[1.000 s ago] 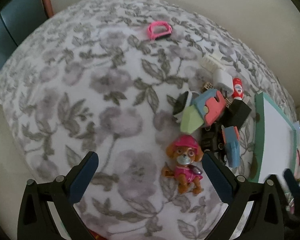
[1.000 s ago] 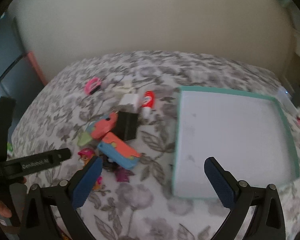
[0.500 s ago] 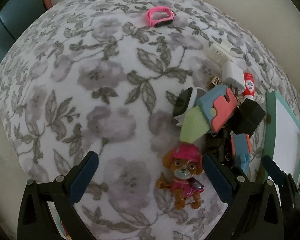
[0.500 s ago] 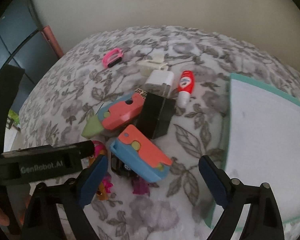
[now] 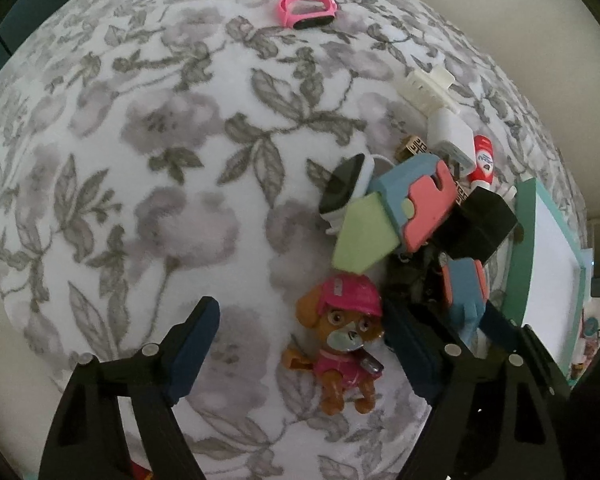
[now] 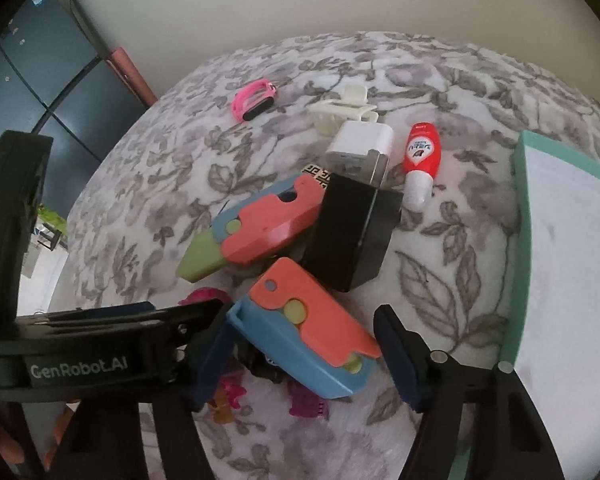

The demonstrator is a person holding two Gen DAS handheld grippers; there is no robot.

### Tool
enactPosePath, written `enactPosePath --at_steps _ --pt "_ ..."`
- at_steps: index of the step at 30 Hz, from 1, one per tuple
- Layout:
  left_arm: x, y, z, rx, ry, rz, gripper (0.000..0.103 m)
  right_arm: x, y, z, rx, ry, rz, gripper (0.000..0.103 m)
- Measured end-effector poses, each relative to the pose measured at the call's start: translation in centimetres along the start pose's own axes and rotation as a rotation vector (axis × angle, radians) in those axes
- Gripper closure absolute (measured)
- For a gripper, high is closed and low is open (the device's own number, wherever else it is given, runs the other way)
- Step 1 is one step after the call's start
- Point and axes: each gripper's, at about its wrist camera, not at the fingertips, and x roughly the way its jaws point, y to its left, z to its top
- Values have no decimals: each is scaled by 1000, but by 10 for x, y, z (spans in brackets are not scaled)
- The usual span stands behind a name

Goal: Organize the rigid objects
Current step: 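Grasp the pink-helmeted puppy figure with the left tool while the right tool grasps the blue block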

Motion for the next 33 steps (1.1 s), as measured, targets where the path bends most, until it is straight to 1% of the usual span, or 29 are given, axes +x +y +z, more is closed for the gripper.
enactPosePath --at_steps 2,4,7,9,10,15,18,20,22,25,27,30,33 --pt "3 0 -2 -4 8 -16 21 -1 0 -2 6 0 16 43" --pt "6 -2 -6 -9 9 -33 26 -3 0 -3 16 2 21 45" --pt "9 2 -9 -17 15 -49 29 -8 -3 -5 33 2 35 53" --pt "12 4 -12 -18 21 -55 31 -11 -6 -7 53 -2 48 59" --pt "12 5 -14 -19 22 -58 32 -13 -8 -7 68 -2 58 65" --pt "15 1 -22 1 24 -56 39 -17 -12 -11 95 -2 51 66" --pt "16 -7 -24 25 34 -38 44 -20 -14 -14 119 -1 54 67" --pt "17 -11 -26 41 34 -26 45 -22 -17 -16 139 1 54 69" --pt "21 -17 -30 60 37 -6 45 -24 -18 -19 145 8 46 76" --pt "24 -27 -37 100 38 27 47 -25 -19 -24 156 23 21 77" --pt "27 -32 -41 125 42 45 48 -24 -20 -27 170 35 8 80" --pt "30 -44 -47 165 42 79 48 -20 -23 -32 188 62 -10 80" --pt "33 -57 -54 208 36 112 48 -19 -20 -31 172 61 -24 80"
